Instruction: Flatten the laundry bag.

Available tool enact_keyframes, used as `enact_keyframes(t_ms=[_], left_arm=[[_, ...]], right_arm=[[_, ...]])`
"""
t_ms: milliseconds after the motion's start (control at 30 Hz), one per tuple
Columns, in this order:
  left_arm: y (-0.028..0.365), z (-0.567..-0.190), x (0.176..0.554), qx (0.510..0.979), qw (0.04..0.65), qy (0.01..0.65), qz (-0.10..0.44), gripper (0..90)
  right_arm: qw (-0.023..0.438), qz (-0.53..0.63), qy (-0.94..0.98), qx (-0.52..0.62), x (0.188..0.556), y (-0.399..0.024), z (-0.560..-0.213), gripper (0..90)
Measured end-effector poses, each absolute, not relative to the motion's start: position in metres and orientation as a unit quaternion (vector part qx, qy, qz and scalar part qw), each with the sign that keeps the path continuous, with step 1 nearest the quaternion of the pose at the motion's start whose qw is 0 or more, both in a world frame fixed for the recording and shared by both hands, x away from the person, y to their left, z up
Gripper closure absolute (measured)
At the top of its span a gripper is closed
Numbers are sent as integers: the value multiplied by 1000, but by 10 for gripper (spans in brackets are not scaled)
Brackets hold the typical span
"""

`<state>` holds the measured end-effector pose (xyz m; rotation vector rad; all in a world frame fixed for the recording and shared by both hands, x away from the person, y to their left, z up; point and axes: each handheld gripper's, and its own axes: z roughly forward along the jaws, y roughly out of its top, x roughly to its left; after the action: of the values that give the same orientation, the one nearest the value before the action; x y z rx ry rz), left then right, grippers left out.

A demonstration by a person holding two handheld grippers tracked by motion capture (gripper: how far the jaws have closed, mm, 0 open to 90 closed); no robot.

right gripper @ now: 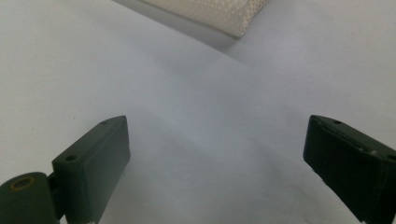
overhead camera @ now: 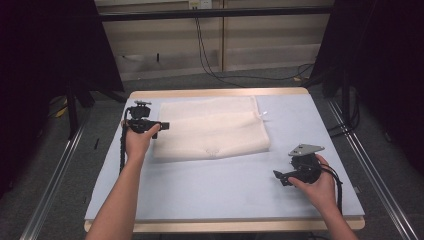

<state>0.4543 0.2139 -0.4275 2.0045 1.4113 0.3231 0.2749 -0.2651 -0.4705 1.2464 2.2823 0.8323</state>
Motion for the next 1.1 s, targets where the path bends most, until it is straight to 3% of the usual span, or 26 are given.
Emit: enact_keyframes(t_ms=[333, 367, 433, 667, 1100], left_arm=[[213, -450, 468, 760, 321, 555, 106, 422], [213, -451, 469, 758, 325, 558, 98, 492], [213, -452, 468, 755, 323, 564, 93, 521], [212, -442, 463, 758, 327, 560, 74, 800], [203, -414, 439, 765, 378, 519, 59, 854]], right_arm=[[202, 298, 819, 448, 276, -268, -472, 67], [204, 299, 818, 446, 277, -269, -472, 67], [205, 299, 818, 446, 277, -269, -472, 67], [202, 299, 819, 447, 276, -268, -472, 67], [201, 300, 819, 446, 276, -265, -471, 67]])
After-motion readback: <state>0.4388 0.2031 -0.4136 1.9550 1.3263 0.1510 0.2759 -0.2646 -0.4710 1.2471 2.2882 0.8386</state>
